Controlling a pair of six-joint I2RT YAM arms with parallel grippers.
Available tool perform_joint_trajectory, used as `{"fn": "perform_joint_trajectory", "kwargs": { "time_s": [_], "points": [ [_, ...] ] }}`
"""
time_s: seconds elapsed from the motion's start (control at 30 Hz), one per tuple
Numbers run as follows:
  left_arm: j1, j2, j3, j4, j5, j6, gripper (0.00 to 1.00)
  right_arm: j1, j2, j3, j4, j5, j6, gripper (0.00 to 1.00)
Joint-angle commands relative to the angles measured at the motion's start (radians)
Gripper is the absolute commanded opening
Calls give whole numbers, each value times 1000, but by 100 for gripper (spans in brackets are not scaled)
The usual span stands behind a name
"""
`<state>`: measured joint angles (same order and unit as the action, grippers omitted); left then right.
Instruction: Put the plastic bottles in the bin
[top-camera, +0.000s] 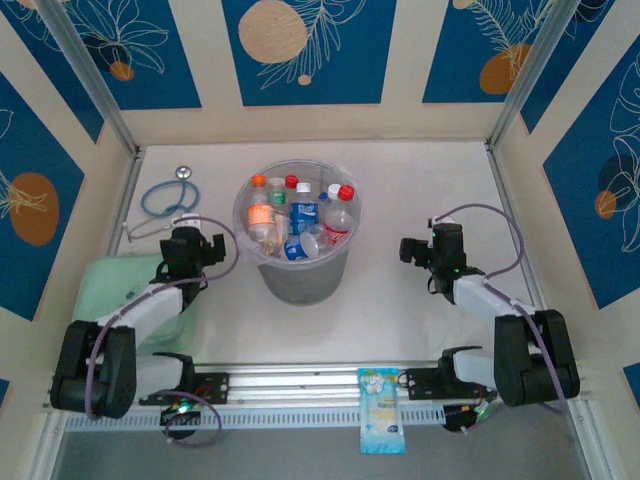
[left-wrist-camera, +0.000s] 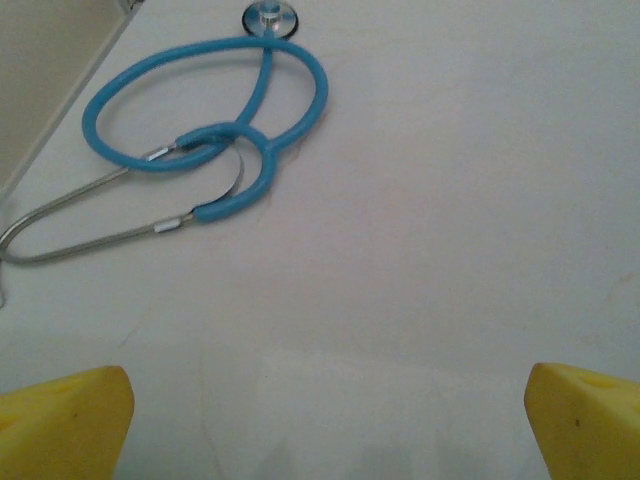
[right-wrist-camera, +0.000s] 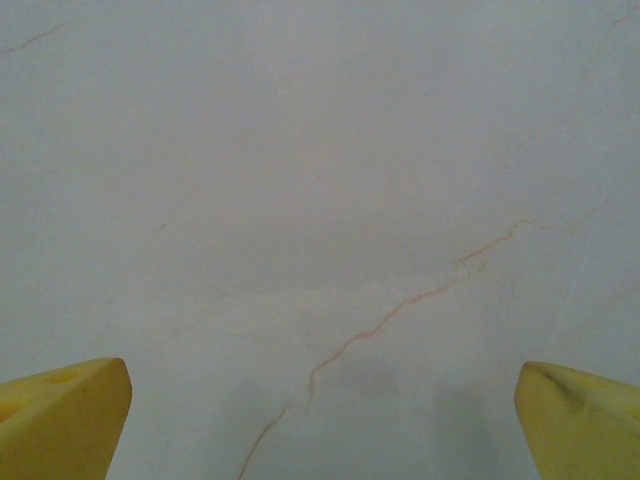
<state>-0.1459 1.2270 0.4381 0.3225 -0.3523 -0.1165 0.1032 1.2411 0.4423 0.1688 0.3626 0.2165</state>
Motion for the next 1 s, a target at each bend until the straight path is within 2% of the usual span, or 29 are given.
{"fn": "perform_joint_trajectory", "kwargs": {
  "time_s": [0.0, 0.13, 0.33, 0.4, 0.43, 0.47, 0.5, 0.53, 0.57, 0.63, 0.7, 0.73, 0.83, 0.97],
  "points": [
    [9, 48, -27, 235, 11, 46, 100, -7, 17, -10, 226, -28, -8, 99],
    [8, 140, -50, 374, 13, 94, 100, -15, 32, -87, 465, -88, -61, 99],
    [9, 202, -20, 407, 77, 160, 100, -26, 67, -94, 547, -129, -105, 99],
    [9, 288, -46, 554, 73, 167, 100, -30, 93, -100, 600, -154, -140, 99],
    [14, 316, -46, 603, 86, 174, 100, -40, 118, -108, 640, -166, -143, 99],
    [28, 288, -38, 524, 109, 148, 100, -46, 161, -121, 697, -177, -144, 99],
    [34, 293, -45, 537, 110, 143, 100, -51, 216, -134, 771, -184, -142, 99],
    [34, 325, -63, 606, 127, 155, 100, -52, 275, -141, 838, -186, -142, 99],
    [33, 352, -81, 675, 146, 172, 100, -38, 318, -139, 926, -137, -144, 99],
    [31, 337, -79, 645, 147, 168, 100, -24, 261, -89, 725, -124, -149, 99],
    [31, 344, -78, 659, 141, 167, 100, -18, 304, -102, 832, -75, -141, 99],
    [32, 340, -75, 645, 133, 157, 100, -18, 280, -87, 762, -67, -136, 99],
    [34, 341, -77, 652, 127, 153, 100, -34, 284, -59, 713, -25, -97, 99],
    [34, 342, -81, 665, 124, 158, 100, -66, 282, -49, 685, -74, -78, 99]
  ]
}}
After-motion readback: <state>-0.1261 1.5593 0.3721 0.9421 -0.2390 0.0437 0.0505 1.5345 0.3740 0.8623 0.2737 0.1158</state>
